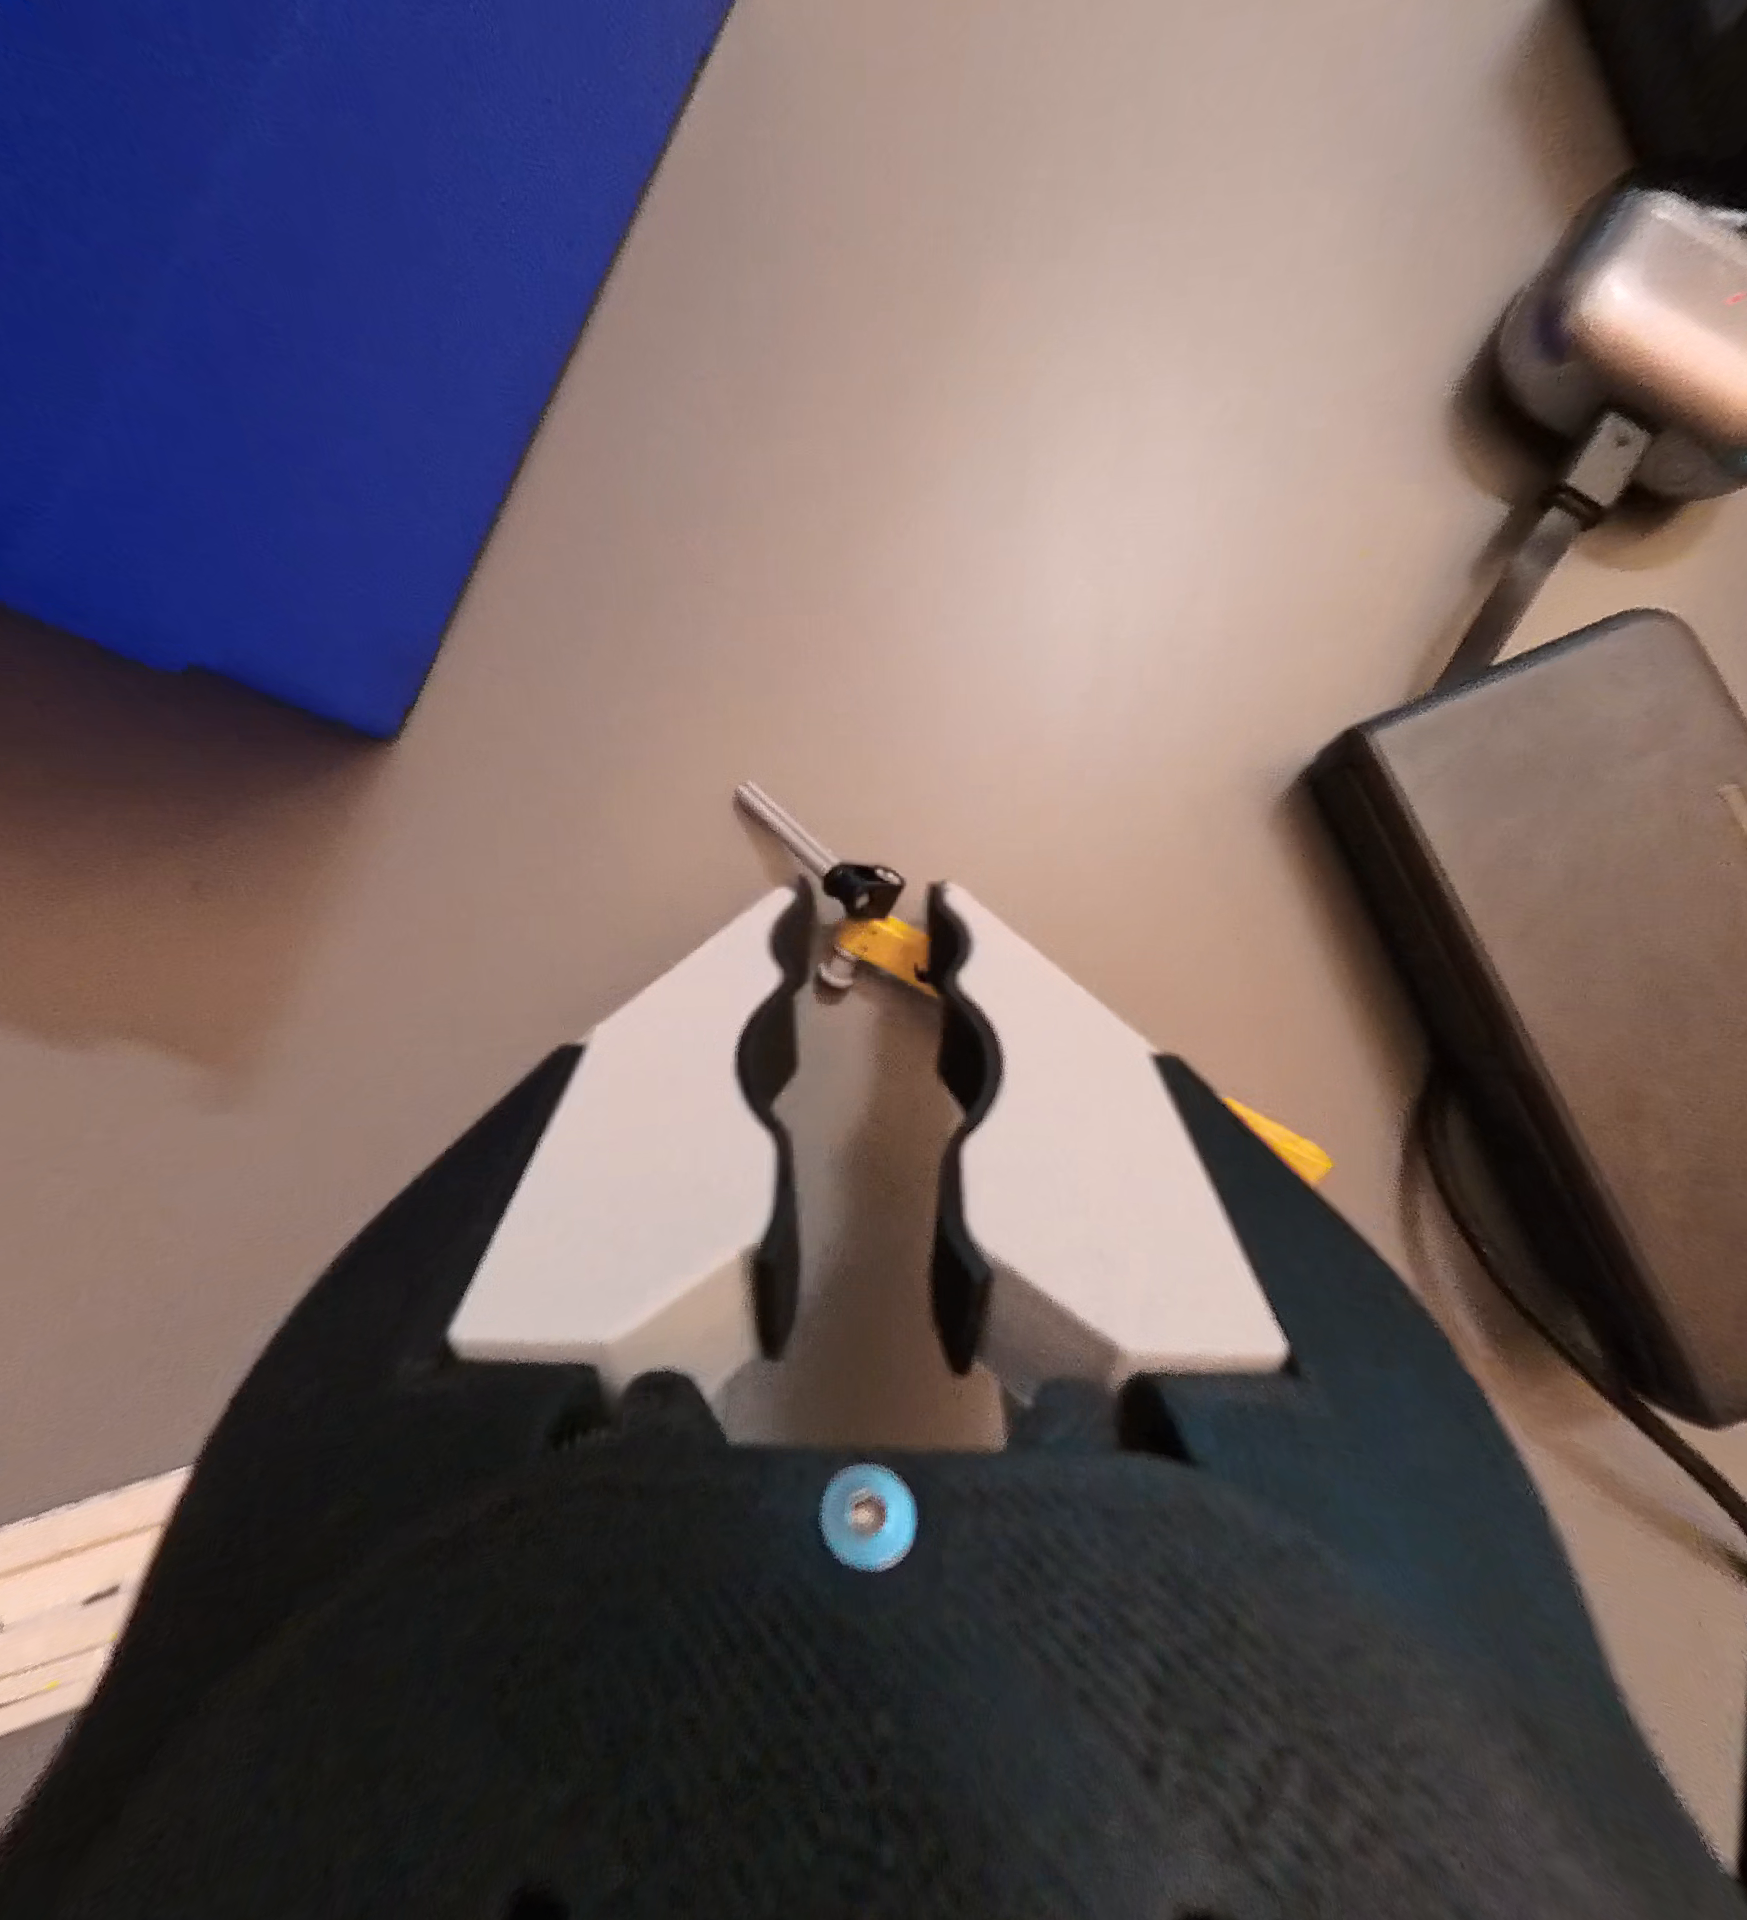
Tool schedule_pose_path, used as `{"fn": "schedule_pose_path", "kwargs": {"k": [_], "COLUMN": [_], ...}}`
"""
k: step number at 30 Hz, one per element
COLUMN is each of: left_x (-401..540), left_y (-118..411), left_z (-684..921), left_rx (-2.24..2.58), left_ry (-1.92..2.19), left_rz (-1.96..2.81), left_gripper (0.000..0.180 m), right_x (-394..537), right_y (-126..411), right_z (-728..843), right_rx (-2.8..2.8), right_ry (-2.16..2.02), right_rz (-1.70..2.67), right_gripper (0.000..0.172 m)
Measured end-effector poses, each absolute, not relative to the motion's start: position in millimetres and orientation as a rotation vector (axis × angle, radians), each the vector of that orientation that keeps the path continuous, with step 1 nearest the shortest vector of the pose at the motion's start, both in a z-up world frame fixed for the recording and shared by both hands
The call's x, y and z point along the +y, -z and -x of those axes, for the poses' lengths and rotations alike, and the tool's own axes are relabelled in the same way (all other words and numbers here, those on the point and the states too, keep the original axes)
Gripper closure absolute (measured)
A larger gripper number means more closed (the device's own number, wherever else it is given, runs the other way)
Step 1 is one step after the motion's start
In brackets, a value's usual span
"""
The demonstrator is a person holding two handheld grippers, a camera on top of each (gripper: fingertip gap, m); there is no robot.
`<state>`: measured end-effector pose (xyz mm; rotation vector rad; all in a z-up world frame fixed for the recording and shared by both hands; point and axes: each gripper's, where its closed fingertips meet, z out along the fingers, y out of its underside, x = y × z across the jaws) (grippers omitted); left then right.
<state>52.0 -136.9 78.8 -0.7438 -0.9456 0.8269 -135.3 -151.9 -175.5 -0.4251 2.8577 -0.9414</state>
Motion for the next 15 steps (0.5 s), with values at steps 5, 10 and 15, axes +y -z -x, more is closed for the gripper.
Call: {"fn": "schedule_pose_path", "kwargs": {"k": [5, 10, 15], "left_x": [-130, -107, -47], "left_y": [-86, -94, -89], "left_z": [-57, -61, -55], "left_rx": [-0.916, -0.821, -0.671], "left_ry": [-0.815, -0.855, -0.778], "left_rz": [0.743, 0.812, 0.976], "left_gripper": [0.180, 0.177, 0.155], "right_x": [-146, -96, -8], "right_y": [136, 12, -77], "right_z": [112, 43, -33], "right_rx": [2.788, 2.418, 2.037], "right_ry": [1.145, 1.680, 2.055], "right_rz": [0.447, 0.444, 0.412], "right_gripper": [0.160, 0.164, 0.165]}}
